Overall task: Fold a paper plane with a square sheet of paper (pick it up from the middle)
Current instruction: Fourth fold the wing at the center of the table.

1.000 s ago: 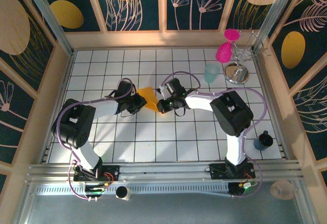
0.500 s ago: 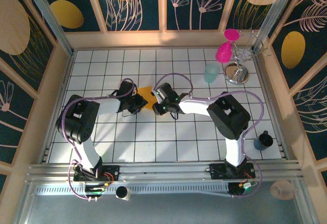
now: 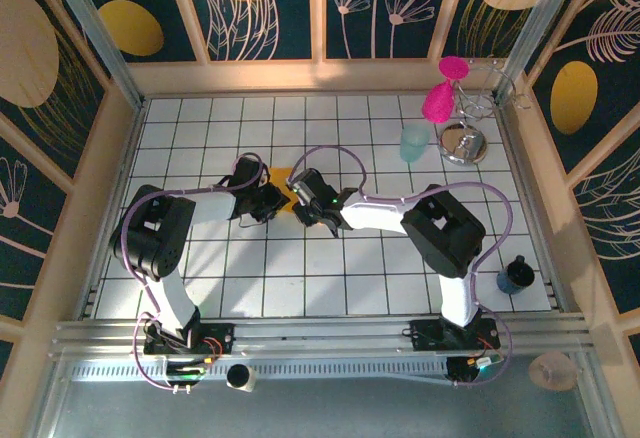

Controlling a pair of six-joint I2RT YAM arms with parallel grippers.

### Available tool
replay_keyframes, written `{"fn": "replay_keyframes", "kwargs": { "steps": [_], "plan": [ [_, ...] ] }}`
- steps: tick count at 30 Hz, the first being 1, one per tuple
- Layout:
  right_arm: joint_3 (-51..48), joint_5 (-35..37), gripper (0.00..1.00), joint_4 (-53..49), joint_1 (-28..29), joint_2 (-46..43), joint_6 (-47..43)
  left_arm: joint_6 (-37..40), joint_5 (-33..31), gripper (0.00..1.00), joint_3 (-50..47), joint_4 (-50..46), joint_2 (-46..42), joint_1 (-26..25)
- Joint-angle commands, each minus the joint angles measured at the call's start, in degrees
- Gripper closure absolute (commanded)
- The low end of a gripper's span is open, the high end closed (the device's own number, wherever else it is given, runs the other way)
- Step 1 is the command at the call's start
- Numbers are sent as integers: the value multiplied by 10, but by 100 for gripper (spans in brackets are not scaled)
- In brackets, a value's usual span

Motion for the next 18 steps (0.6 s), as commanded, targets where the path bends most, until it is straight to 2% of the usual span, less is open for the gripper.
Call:
{"fn": "replay_keyframes", "kwargs": {
  "steps": [1,16,18],
  "plan": [
    [10,31,67,-8,7,10,-11,2,-15,78,-2,-48,26,-1],
    [6,4,69,-18,8,31,-19,3,-16,78,0,-51,25,-1],
    [4,7,72,-18,8,29,-19,4,-17,78,1,-52,26,-1]
  ]
}}
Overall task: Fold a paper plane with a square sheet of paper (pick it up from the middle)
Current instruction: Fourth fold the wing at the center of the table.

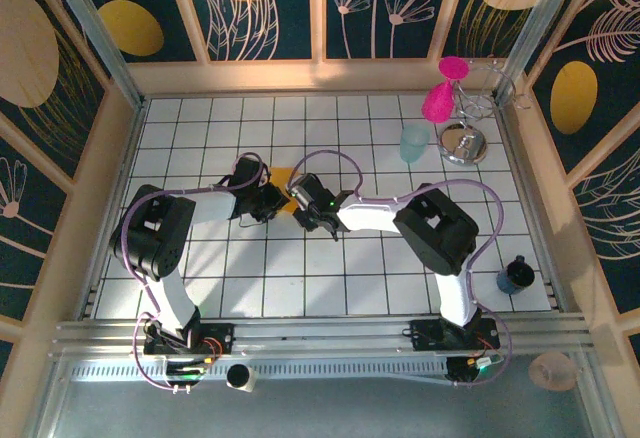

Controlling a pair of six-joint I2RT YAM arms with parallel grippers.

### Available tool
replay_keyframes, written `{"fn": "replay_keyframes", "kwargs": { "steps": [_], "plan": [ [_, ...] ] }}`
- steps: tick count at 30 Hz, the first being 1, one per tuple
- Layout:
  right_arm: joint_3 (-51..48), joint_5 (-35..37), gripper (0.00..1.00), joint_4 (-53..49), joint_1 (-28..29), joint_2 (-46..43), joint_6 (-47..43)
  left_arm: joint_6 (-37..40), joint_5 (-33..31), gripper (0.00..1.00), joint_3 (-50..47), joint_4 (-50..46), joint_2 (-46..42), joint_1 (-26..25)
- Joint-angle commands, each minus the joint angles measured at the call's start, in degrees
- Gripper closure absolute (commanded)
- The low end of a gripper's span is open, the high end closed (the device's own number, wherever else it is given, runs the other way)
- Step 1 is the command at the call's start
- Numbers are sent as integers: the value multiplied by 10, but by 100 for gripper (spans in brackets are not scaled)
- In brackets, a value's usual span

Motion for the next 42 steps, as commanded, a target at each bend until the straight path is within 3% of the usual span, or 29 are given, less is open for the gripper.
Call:
{"fn": "replay_keyframes", "kwargs": {
  "steps": [1,12,26,33,37,42],
  "plan": [
    [3,7,74,-8,5,2,-9,4,-17,78,-1,-49,25,-1],
    [1,1,87,-6,3,-15,-11,10,-26,78,6,-63,13,-1],
    [-16,-152,96,-58,-53,-63,2,26,-132,70,-3,-112,-111,12],
    [-43,-245,96,-50,-115,-106,18,17,-90,68,-56,1,-182,14],
    [-53,-292,96,-32,-149,-123,34,7,-35,65,-84,84,-197,14],
    [-53,-292,95,-27,-161,-122,41,-16,15,63,-99,153,-175,5]
  ]
}}
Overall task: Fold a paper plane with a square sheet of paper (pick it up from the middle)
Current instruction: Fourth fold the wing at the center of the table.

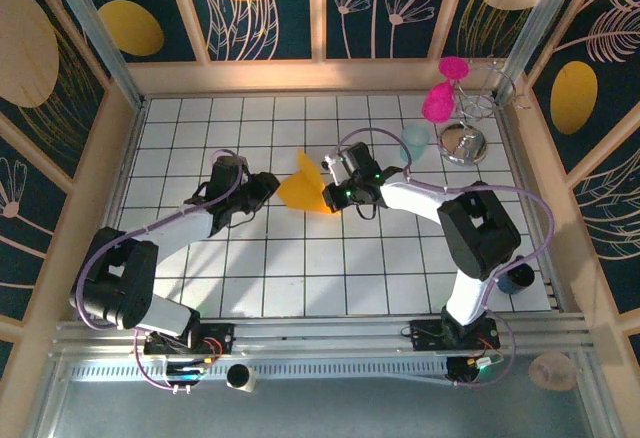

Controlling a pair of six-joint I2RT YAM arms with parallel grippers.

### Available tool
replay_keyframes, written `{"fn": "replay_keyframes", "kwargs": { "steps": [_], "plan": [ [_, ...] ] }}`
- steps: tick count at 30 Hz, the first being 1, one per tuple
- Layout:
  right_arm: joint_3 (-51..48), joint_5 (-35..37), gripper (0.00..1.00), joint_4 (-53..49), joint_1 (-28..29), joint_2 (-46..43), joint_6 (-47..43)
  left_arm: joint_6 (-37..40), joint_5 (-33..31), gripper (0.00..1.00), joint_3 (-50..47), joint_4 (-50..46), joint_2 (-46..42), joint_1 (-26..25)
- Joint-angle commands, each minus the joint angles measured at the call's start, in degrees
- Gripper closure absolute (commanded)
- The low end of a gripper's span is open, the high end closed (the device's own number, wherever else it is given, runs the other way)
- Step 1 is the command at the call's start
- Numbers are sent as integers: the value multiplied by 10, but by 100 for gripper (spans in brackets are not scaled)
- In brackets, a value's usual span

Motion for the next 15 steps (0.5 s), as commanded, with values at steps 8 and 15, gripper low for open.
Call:
{"fn": "replay_keyframes", "kwargs": {
  "steps": [8,15],
  "plan": [
    [4,16,96,-22,17,7,1,-19,57,69,16,44,75,-23],
    [22,44,98,-56,49,46,-11,-14,6,77,-9,23,72,-23]
  ]
}}
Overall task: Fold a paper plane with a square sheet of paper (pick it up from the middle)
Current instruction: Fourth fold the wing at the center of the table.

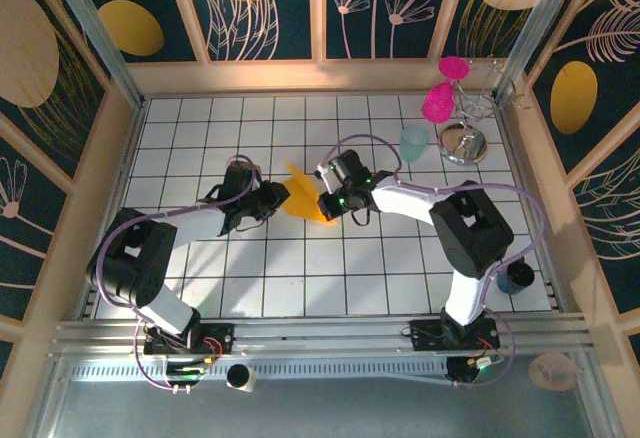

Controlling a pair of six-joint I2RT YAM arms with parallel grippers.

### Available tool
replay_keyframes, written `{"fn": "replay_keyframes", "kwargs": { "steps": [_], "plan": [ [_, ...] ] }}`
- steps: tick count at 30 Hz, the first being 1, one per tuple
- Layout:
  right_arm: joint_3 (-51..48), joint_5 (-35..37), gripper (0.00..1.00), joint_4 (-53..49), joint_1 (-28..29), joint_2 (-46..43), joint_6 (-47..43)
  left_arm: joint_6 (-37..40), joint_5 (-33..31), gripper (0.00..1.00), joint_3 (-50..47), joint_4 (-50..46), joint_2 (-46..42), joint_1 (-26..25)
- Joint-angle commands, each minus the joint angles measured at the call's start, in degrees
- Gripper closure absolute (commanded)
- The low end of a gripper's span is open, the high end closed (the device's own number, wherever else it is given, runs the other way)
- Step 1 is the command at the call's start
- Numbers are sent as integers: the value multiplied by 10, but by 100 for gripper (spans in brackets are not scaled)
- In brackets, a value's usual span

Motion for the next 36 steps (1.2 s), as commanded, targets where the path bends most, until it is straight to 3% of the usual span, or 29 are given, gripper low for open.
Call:
{"fn": "replay_keyframes", "kwargs": {
  "steps": [1,16,29,36],
  "plan": [
    [19,14,98,-36,12,22,-13,5,-26,78,-14,-10,-5,-1],
    [79,-113,99,-75,6,86,-15,-8,-6,81,-65,46,-18,-1],
    [101,-143,99,-99,2,115,-24,9,0,81,-46,34,-11,-1],
    [112,-168,99,-105,-4,125,-22,22,47,71,-39,70,8,-5]
  ]
}}
